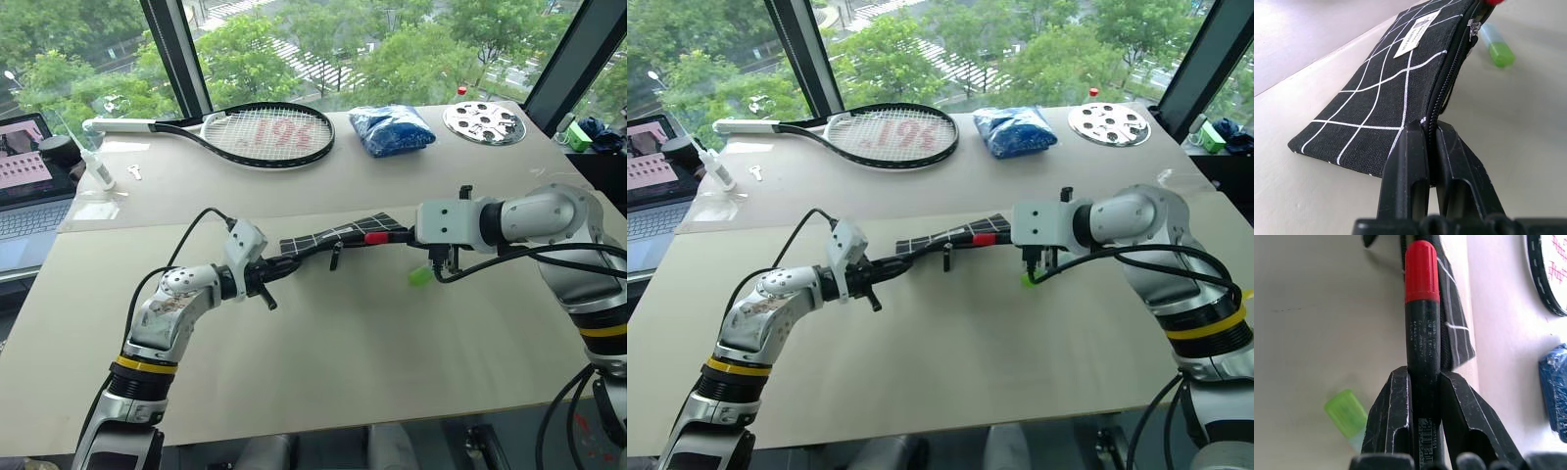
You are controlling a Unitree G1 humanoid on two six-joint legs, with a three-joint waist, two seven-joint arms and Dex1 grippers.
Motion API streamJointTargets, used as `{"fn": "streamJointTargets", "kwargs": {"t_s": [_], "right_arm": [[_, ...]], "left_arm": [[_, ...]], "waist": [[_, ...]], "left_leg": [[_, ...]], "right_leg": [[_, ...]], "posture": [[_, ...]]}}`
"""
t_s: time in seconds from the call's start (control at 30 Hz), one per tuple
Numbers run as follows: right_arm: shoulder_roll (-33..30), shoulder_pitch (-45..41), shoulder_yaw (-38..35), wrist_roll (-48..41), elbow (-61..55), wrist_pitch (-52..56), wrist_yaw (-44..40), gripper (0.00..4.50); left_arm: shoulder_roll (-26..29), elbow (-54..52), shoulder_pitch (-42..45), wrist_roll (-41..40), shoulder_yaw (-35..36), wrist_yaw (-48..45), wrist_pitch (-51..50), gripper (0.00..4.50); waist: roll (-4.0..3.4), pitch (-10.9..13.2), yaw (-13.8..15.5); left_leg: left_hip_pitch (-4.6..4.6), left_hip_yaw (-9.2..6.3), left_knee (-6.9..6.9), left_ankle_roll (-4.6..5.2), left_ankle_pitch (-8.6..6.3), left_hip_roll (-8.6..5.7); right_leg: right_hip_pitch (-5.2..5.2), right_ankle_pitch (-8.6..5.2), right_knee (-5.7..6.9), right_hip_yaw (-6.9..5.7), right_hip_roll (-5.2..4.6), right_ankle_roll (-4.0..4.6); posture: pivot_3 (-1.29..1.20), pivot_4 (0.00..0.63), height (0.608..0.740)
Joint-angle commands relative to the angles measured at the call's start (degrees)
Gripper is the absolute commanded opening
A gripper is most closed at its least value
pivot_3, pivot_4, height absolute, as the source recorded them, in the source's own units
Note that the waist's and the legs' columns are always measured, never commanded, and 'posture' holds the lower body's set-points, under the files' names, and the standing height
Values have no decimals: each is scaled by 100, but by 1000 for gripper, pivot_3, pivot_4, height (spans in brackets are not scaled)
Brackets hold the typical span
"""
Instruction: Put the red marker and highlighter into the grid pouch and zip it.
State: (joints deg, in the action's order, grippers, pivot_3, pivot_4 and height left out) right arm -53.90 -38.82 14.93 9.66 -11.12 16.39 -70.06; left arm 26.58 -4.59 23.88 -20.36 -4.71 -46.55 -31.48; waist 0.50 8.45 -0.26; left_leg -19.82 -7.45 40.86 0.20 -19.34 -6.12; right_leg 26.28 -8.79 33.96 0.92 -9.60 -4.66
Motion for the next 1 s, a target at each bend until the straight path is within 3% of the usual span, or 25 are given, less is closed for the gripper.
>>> {"fn": "streamJointTargets", "kwargs": {"t_s": [0.03,0.57,1.0], "right_arm": [[-152,-98,-163,25,-165,-130,6,440],[-77,-359,-48,247,250,-213,92,440],[512,-608,372,829,758,-215,515,440]], "left_arm": [[37,-99,97,-14,53,24,-14,0],[114,-190,-4,-3,42,73,-44,0],[135,-233,-14,-4,25,109,-38,0]], "waist": [[0,0,-6],[0,0,-44],[0,0,-47]], "left_leg": [[0,0,1,0,0,0],[2,1,0,0,0,3],[2,1,0,-1,0,2]], "right_leg": [[0,0,0,1,0,0],[-1,0,0,1,4,0],[0,1,0,1,4,1]], "posture": [[0,150,740],[0,150,740],[0,150,740]]}}
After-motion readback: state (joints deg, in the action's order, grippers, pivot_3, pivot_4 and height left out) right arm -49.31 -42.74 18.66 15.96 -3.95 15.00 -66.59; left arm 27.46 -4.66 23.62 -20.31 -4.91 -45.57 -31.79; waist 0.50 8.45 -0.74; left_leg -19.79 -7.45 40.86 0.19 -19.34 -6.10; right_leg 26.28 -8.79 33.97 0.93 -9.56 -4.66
